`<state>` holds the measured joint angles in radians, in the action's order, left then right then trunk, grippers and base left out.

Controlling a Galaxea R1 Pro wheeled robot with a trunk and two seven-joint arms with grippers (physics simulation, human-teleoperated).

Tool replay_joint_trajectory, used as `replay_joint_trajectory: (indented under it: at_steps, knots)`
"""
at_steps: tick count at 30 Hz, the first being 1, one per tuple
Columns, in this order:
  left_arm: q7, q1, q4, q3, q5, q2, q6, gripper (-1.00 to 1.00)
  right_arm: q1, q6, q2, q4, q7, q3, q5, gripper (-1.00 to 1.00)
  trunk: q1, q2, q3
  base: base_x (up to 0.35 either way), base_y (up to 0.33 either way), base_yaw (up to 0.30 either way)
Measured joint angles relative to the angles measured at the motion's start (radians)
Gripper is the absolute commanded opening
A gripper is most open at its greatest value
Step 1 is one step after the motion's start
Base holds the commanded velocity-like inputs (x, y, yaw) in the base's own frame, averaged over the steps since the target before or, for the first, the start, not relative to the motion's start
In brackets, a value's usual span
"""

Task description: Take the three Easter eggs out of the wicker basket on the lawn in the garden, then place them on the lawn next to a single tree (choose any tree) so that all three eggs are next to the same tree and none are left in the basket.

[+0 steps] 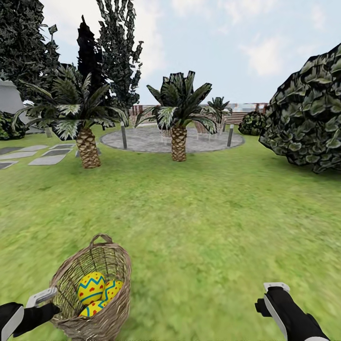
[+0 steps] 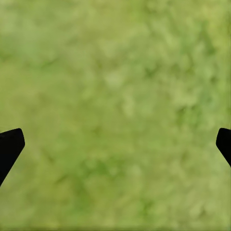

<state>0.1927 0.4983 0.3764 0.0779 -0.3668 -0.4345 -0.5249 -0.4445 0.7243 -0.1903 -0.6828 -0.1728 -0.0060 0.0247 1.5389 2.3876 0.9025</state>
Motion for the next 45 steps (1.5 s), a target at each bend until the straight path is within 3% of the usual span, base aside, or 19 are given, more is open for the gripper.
replay_joint_trajectory:
  at_steps: [25, 26, 32, 34, 37, 45]
  knots:
    - [-0.001, 0.000, 0.000, 0.000, -0.001, 0.017, 0.000, -1.00, 0.000, 0.000, 0.001, 0.002, 0.000, 0.000, 0.000, 1.00, 0.000, 0.000, 0.000, 0.000, 0.000, 0.000]
    - [-0.002, 0.002, 0.002, 0.003, 0.013, 0.021, 0.000, -1.00, 0.000, 0.000, 0.013, 0.002, 0.000, 0.000, 0.001, 1.00, 0.000, 0.000, 0.000, 0.000, 0.000, 0.000]
    - [-0.002, 0.002, 0.002, 0.002, 0.011, 0.021, 0.001, -1.00, 0.000, 0.000, 0.014, 0.002, 0.000, 0.001, -0.001, 1.00, 0.000, 0.000, 0.000, 0.000, 0.000, 0.000]
    - [-0.003, 0.001, 0.001, -0.001, 0.028, 0.037, 0.003, -1.00, 0.000, 0.000, 0.015, 0.001, 0.000, 0.002, -0.002, 1.00, -0.008, -0.014, -0.006, 0.000, 0.000, 0.000]
    - [-0.003, 0.000, -0.002, -0.005, 0.005, 0.048, 0.000, -1.00, 0.000, 0.000, 0.015, 0.002, 0.000, 0.002, -0.002, 1.00, -0.019, -0.035, -0.016, 0.000, 0.000, 0.000]
    - [-0.003, 0.000, -0.002, -0.004, 0.010, 0.050, 0.002, -1.00, 0.000, -0.006, 0.005, 0.005, 0.010, 0.002, -0.002, 1.00, -0.042, -0.077, -0.034, 0.000, 0.000, 0.000]
